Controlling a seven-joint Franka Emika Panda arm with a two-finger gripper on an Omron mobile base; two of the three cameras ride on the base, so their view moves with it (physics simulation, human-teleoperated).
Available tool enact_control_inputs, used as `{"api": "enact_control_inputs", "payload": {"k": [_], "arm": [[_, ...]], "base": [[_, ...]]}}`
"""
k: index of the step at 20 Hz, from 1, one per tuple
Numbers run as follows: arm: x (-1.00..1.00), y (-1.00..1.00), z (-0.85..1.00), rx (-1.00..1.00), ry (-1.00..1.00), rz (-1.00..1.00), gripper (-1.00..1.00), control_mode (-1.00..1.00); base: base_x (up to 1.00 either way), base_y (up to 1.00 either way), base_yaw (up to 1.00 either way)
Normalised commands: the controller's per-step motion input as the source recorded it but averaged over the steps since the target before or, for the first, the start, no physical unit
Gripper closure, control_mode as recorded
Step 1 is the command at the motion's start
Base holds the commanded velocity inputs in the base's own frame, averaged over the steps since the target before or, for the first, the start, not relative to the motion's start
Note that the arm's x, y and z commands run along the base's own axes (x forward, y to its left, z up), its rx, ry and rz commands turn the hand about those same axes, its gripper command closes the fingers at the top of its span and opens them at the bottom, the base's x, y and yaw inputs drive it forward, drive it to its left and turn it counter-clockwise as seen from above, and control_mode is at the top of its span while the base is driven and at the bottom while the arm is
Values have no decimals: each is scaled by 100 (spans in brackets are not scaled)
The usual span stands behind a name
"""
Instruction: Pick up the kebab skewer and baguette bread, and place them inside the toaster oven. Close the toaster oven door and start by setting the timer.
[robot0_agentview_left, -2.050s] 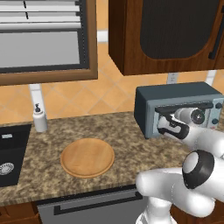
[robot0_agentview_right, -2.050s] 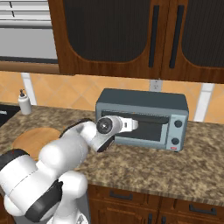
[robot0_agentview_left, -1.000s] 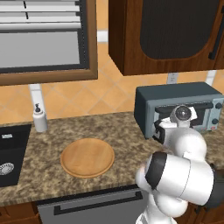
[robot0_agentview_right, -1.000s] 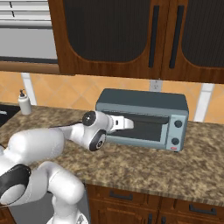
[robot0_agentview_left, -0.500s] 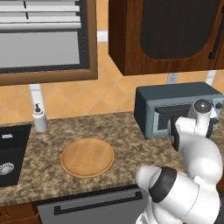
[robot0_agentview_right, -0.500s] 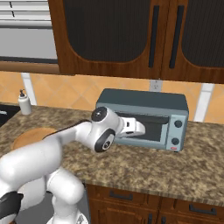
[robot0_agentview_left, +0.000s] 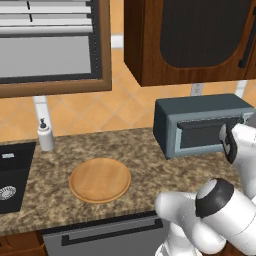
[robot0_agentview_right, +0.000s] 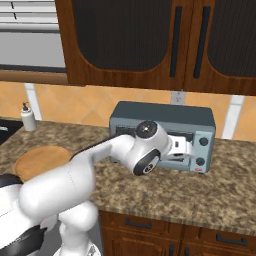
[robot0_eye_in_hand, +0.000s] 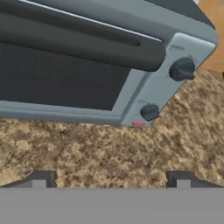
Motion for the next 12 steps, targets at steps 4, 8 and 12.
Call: {"api": "enact_control_inputs", "payload": {"k": [4,8,12], "arm": [[-38,-64,4,31,-8,-1,-100,-100],[-20,-26,-2,42,-23,-11,-100,-100],[8,-17,-3,38,-20,-11,-100,-100]], "base": [[0,0,0],[0,0,0],[0,0,0]]}}
